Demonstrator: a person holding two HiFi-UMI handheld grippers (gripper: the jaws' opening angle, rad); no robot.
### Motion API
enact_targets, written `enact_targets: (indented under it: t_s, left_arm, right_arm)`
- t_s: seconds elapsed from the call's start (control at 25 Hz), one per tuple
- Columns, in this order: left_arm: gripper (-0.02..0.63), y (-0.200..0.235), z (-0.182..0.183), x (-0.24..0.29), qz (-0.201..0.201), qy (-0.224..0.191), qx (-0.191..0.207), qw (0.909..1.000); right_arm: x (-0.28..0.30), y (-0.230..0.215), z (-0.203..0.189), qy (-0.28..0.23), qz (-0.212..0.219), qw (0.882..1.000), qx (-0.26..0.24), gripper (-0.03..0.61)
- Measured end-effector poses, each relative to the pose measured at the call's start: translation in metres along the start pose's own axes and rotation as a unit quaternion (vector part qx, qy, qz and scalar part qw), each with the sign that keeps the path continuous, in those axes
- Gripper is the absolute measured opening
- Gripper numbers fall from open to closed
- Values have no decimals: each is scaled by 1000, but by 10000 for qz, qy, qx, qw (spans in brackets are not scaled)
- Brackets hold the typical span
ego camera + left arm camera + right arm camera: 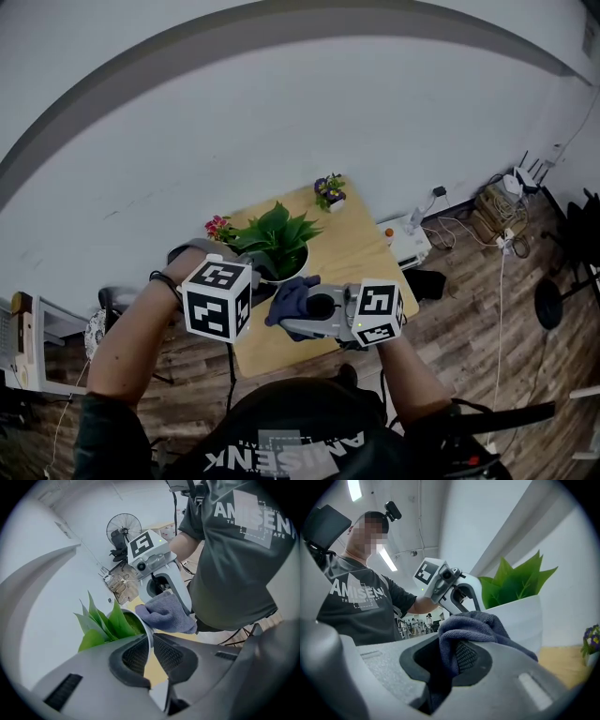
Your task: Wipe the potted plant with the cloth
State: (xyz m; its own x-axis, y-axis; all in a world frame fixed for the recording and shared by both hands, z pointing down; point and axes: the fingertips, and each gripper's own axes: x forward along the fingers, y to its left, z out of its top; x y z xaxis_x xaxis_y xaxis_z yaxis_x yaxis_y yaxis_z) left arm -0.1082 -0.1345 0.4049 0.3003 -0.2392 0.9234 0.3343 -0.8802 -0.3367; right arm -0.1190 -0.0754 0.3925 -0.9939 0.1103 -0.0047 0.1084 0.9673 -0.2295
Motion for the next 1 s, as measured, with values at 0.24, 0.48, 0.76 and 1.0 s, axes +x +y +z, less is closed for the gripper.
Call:
enact_targets:
  t_s: [0.24,0.48,0.76,1.0]
  left_arm:
    - [32,3,0,2,40,72,-86,9999]
    - [32,-2,-19,7,37,186,-308,9993]
    - [32,-6,-40,22,109,306,-670,9972]
    - [34,-7,-55,45,185,422,-837,9954]
  right_arm:
    - [14,2,-2,65,173,9998,76,52]
    - [18,0,-3,57,188,9997,161,52]
    - [-19,8,16,-248,-51,9997,50,52]
    - [-54,-7,29,-509,-854,9950,-64,52]
